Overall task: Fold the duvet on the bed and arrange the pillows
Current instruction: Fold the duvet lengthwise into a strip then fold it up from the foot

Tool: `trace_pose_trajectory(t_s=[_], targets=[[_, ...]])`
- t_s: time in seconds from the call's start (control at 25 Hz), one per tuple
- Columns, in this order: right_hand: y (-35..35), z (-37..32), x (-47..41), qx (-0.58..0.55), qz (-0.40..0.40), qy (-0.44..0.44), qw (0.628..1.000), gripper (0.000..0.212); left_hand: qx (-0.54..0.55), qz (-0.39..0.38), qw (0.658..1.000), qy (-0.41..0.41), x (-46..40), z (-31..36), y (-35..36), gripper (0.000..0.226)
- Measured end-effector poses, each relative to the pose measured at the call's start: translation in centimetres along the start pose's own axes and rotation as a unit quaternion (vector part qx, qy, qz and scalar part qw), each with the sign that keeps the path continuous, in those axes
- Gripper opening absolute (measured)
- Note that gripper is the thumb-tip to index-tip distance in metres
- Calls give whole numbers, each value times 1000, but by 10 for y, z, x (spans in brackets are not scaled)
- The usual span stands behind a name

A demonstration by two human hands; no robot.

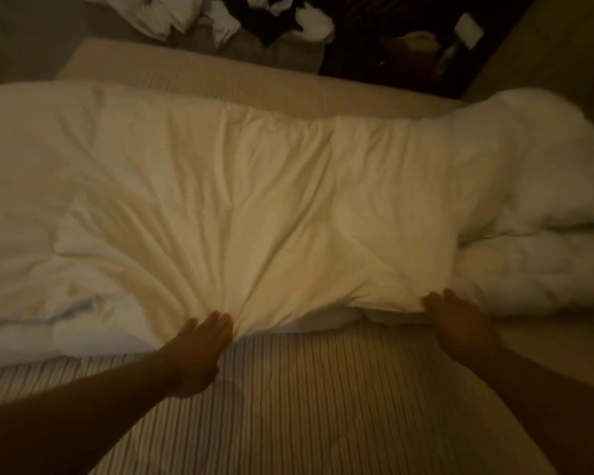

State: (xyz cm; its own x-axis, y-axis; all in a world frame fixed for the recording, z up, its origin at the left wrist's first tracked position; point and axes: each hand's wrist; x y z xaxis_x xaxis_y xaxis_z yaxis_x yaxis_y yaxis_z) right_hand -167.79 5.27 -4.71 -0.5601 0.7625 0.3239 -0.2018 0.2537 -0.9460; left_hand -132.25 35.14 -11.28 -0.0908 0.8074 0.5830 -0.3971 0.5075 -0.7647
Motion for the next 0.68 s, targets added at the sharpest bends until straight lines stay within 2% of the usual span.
trace_pose_trajectory(t_s=[0.08,0.16,0.2,0.28,0.36,0.56,0.68], targets=[[1,21,18,-3,-19,-25,1000,42,6,15,1000,1,12,23,-23,78],[-25,25,33,22,-24,-19,999,52,31,121,992,35,15,45,-53,85],[-48,20,43,45,11,-10,999,55,30,163,985,50,14,57,-71,89],[-85,37,49,42,88,71,993,54,1,217,972,88,6,93,-106,85],[-118,71,51,9,59,150,987,59,-12,233,966,108,-6,141,-136,80],[-144,216,37,-100,104,225,964,60,-27,259,958,121,-72,285,-165,74],[-146,302,-11,-213,151,241,935,62,-18,272,958,87,-135,374,-161,70]])
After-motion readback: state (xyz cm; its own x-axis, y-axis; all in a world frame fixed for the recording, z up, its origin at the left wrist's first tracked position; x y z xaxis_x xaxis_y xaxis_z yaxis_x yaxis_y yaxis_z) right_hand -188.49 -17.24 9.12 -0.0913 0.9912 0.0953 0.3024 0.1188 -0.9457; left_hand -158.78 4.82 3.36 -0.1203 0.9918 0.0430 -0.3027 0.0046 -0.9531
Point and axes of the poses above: each hand's wrist, its own x-axis away from the middle knuckle, its own y-axis out of the palm, z = x × y, and after that the axes turned 2 degrees about x, right-handed
